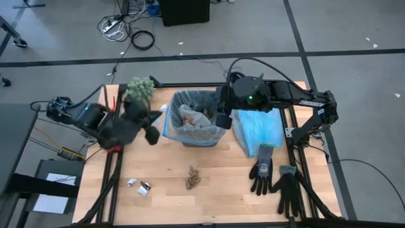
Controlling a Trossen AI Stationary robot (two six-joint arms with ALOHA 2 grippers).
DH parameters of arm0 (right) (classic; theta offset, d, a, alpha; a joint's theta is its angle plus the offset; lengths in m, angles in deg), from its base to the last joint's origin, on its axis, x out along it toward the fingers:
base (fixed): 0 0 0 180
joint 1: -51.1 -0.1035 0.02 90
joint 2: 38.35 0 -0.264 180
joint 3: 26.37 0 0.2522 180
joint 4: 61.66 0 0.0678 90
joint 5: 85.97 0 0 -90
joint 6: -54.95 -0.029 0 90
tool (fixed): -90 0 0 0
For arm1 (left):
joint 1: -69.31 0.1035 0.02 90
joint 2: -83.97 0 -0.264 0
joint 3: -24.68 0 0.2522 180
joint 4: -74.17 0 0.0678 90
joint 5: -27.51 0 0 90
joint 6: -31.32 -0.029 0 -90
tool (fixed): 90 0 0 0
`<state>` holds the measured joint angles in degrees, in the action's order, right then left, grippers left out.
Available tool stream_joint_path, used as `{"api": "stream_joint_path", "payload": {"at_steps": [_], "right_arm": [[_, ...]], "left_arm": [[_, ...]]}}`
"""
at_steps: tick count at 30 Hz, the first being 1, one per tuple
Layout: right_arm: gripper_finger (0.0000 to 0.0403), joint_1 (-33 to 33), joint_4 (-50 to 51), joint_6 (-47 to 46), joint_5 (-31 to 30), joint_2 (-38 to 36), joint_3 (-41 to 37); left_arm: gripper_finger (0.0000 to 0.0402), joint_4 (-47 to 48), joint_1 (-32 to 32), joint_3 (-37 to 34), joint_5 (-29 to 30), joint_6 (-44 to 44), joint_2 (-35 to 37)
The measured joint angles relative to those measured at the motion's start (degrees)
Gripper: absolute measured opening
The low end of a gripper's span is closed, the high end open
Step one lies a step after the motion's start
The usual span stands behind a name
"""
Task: Place trash/remove bag and relplace
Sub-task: Put the white paper into the trash bin
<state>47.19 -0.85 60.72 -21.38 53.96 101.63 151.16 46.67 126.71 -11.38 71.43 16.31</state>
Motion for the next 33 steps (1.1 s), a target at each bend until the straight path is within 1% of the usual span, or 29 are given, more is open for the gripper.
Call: {"api": "stream_joint_path", "payload": {"at_steps": [4,9,12,18,23,25,27,30,33], "right_arm": [[0.0110,-0.7,0.8,-1.1,0.1,-0.5,0.0],[0.0110,-2.2,2.7,-3.1,0.1,-2.1,0.0],[0.0110,-3.4,3.8,-3.3,0.9,-2.7,0.0],[0.0110,-5.5,3.3,-3.3,1.0,-3.8,0.0],[0.0110,-7.0,4.2,-5.1,1.0,-4.4,0.0],[0.0110,-7.3,5.4,-6.7,1.0,-4.4,0.0],[0.0112,-7.7,6.8,-8.3,1.0,-4.4,0.0],[0.0117,-8.6,7.9,-10.2,1.0,-4.4,0.0],[0.0124,-9.6,8.0,-11.2,1.0,-4.4,0.0]], "left_arm": [[0.0000,-11.0,6.0,0.0,-2.0,-10.2,-0.2],[0.0000,-19.6,10.3,0.0,-5.6,-17.2,-0.3],[0.0000,-22.1,12.3,0.0,-8.1,-20.1,-1.0],[0.0004,-23.6,15.8,0.0,-15.1,-22.1,-4.7],[0.0016,-26.3,17.1,0.0,-17.6,-23.7,-8.8],[0.0032,-27.5,17.8,0.0,-19.2,-23.6,-9.8],[0.0058,-27.4,18.6,0.0,-20.3,-23.6,-10.8],[0.0112,-26.4,19.4,0.0,-20.7,-24.8,-12.4],[0.0171,-26.6,19.9,0.0,-18.7,-25.0,-13.5]]}}
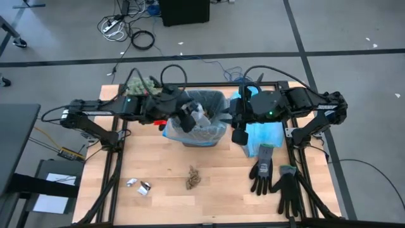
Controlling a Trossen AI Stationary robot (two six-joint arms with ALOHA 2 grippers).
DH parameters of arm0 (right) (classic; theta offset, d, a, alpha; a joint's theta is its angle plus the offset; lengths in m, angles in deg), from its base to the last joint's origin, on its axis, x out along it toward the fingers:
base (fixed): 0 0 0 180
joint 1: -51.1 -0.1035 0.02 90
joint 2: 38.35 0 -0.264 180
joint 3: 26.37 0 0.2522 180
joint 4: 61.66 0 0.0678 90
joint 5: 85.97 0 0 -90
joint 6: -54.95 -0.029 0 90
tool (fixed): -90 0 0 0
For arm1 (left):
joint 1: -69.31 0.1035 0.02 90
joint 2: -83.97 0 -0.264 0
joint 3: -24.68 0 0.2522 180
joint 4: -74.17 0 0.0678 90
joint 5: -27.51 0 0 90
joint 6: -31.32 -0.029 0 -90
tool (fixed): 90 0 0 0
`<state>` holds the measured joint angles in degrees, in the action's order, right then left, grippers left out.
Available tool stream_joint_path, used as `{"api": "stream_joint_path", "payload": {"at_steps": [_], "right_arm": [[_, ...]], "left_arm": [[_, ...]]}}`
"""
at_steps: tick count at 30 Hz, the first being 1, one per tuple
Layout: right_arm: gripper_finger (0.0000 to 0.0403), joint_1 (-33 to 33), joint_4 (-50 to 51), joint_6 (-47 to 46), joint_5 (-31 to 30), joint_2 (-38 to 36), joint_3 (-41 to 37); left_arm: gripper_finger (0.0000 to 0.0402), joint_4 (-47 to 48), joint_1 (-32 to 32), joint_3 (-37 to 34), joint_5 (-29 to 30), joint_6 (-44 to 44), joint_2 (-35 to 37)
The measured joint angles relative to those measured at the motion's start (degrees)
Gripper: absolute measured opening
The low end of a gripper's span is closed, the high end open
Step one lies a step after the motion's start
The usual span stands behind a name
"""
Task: Place trash/remove bag and relplace
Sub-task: Put the white paper into the trash bin, then put the brown napkin into the trash bin
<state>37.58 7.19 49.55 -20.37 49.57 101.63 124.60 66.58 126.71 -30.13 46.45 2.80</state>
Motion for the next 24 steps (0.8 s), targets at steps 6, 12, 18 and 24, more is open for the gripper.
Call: {"api": "stream_joint_path", "payload": {"at_steps": [6,12,18,24], "right_arm": [[0.0137,-1.8,-0.6,0.7,1.0,0.0,-1.4],[0.0137,-1.4,-3.9,7.0,13.9,0.0,-7.6],[0.0137,-1.0,-15.4,12.5,15.3,0.7,-14.6],[0.0140,-1.4,-20.5,17.4,18.5,4.8,-15.3]], "left_arm": [[0.0241,0.0,0.9,0.0,0.6,0.3,-0.6],[0.0239,1.1,0.1,1.7,0.4,1.9,1.1],[0.0224,13.2,-3.4,9.4,0.4,5.4,2.3],[0.0212,28.5,-8.1,13.0,-0.2,15.8,2.2]]}}
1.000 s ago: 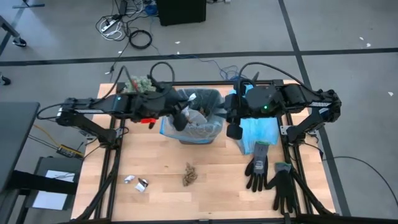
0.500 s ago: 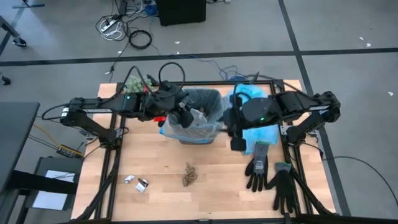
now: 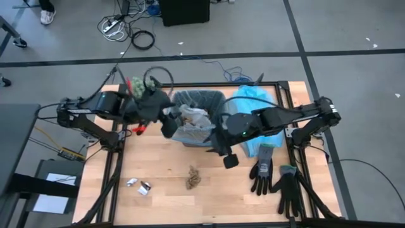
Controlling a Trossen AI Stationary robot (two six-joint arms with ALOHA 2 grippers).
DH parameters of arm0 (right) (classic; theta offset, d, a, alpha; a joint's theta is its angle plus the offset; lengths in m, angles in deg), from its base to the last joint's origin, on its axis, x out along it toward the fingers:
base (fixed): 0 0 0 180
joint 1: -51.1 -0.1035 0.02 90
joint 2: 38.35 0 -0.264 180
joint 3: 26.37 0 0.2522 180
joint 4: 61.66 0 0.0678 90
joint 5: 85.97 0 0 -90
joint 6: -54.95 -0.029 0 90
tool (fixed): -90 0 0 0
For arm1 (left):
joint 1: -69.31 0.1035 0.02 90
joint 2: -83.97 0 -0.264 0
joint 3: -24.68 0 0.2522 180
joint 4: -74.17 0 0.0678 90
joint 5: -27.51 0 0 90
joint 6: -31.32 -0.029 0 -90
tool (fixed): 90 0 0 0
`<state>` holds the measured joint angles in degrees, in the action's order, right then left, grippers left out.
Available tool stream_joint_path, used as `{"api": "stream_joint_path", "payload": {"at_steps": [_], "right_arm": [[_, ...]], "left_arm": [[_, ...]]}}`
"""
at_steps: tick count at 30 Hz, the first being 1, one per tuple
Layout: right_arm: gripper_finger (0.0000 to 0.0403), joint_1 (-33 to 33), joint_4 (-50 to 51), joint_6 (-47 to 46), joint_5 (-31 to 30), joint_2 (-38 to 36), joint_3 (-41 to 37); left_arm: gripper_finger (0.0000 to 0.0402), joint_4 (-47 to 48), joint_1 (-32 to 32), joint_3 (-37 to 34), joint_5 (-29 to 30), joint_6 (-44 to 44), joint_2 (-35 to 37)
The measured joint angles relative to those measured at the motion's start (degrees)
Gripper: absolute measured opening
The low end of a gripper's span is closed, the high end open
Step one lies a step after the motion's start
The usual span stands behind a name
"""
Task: Place trash/remove bag and relplace
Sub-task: Put the brown napkin into the trash bin
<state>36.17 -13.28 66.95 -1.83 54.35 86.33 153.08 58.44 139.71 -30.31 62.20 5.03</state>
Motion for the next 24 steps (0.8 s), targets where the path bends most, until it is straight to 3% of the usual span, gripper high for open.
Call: {"api": "stream_joint_path", "payload": {"at_steps": [5,9,18,24], "right_arm": [[0.0143,-0.8,-2.3,1.8,2.3,4.5,0.0],[0.0146,-1.7,-5.1,-0.5,4.5,8.0,0.0],[0.0151,-1.0,-16.5,-13.8,4.9,9.4,0.0],[0.0151,-3.4,-17.2,-15.9,2.2,9.4,0.1]], "left_arm": [[0.0211,6.6,-6.0,-0.1,-2.5,13.6,-0.1],[0.0211,6.8,-12.5,-0.2,-1.7,19.2,0.0],[0.0211,11.7,-22.3,-0.2,2.0,24.4,-0.5],[0.0211,12.3,-26.3,-0.2,2.1,23.3,-3.7]]}}
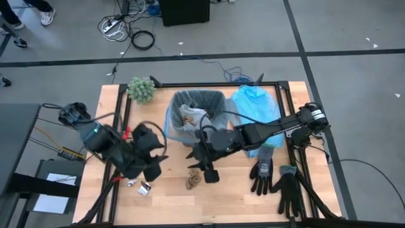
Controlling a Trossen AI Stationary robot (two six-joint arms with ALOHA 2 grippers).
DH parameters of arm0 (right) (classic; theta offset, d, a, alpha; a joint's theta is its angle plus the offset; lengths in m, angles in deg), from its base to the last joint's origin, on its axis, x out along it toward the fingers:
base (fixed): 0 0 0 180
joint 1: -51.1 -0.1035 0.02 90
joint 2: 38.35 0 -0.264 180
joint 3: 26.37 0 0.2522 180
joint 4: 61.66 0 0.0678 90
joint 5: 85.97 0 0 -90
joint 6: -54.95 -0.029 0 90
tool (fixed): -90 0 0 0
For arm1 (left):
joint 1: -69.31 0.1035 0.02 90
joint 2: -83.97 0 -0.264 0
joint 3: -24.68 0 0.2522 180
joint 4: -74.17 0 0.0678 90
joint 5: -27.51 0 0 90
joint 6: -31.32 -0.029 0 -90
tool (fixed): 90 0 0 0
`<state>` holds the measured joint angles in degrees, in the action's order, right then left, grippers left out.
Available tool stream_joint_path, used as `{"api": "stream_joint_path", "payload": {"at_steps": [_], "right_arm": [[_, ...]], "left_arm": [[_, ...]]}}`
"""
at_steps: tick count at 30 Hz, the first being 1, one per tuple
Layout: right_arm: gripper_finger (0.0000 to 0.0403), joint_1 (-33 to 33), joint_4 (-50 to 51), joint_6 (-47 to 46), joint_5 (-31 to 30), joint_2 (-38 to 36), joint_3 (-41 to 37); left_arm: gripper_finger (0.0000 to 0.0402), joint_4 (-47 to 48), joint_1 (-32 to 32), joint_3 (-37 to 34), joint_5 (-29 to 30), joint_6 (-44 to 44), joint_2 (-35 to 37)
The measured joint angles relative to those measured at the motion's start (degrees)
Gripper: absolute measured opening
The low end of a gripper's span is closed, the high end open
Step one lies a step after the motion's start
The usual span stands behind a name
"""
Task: Place trash/remove bag and relplace
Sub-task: Put the brown napkin into the trash bin
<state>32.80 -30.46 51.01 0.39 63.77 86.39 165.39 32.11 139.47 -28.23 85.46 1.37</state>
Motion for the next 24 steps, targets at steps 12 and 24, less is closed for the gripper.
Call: {"api": "stream_joint_path", "payload": {"at_steps": [12,24], "right_arm": [[0.0146,-10.6,1.5,-3.6,-10.4,1.2,0.0],[0.0146,-12.8,-1.6,-12.8,-7.4,13.1,0.1]], "left_arm": [[0.0211,-1.3,-3.0,0.0,-0.4,-4.6,-9.8],[0.0211,-1.1,-3.8,-0.1,-7.2,-4.8,-19.8]]}}
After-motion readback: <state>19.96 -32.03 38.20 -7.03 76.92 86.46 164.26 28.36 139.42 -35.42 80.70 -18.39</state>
